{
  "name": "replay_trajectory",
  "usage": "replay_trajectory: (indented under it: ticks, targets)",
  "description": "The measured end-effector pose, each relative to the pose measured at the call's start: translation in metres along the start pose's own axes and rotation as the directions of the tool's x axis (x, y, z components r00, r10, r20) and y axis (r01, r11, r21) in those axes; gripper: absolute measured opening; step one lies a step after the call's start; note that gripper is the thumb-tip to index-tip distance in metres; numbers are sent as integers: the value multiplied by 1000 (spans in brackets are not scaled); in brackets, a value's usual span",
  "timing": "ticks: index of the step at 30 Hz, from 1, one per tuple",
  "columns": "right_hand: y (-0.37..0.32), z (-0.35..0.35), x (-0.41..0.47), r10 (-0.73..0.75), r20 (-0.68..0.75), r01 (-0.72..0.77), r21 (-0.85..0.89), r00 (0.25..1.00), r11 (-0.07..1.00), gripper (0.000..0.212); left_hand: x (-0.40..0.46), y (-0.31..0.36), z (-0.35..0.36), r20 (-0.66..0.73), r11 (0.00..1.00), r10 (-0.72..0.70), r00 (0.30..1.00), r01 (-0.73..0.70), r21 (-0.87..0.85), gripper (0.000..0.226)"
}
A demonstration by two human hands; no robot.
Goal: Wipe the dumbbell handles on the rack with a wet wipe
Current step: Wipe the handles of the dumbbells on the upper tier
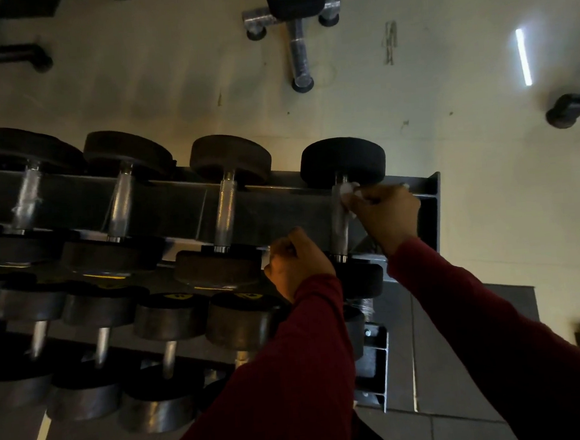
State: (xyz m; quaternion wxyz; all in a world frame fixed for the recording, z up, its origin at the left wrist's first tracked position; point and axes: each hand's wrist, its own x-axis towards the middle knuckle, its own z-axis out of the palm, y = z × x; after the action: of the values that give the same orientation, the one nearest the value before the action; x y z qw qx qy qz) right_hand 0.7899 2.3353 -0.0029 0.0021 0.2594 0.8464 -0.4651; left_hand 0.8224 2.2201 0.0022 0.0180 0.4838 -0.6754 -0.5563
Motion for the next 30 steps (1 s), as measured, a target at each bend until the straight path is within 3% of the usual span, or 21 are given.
replay_trajectory:
  ticks: [4,8,10,15,18,21,24,27,30]
  targets:
    - [-1,8,17,232,-78,-212,206,970,955,9,2,-2,2,-15,999,46,999,-46,-7,22]
    - [1,8,16,178,-66,-166,154,982,974,10,3,-3,3,-26,999,50,998,-51,-21,21]
    - [10,6,3,121,5,-121,69,993,990,12,3,-3,2,-26,998,62,998,-62,-18,19]
    - [41,-6,-32,180,283,-166,-74,942,983,15,4,-3,2,-21,998,64,998,-65,-15,18]
    - [37,-12,-24,119,274,-82,-144,954,986,16,2,-1,1,-22,999,49,999,-49,-17,17]
    - [15,-11,-14,-87,89,93,-69,992,993,14,-1,1,0,-20,999,46,999,-46,-19,19]
    - [-8,-9,1,-307,-31,299,-154,951,942,11,-1,1,-1,-12,998,53,999,-53,-23,20]
    - [-12,-6,4,-412,57,408,-316,909,856,14,1,0,1,-8,999,29,1000,-30,-44,21]
    - [-6,-7,-16,-349,330,454,-337,877,825,16,1,-1,1,2,998,37,999,-37,-44,23]
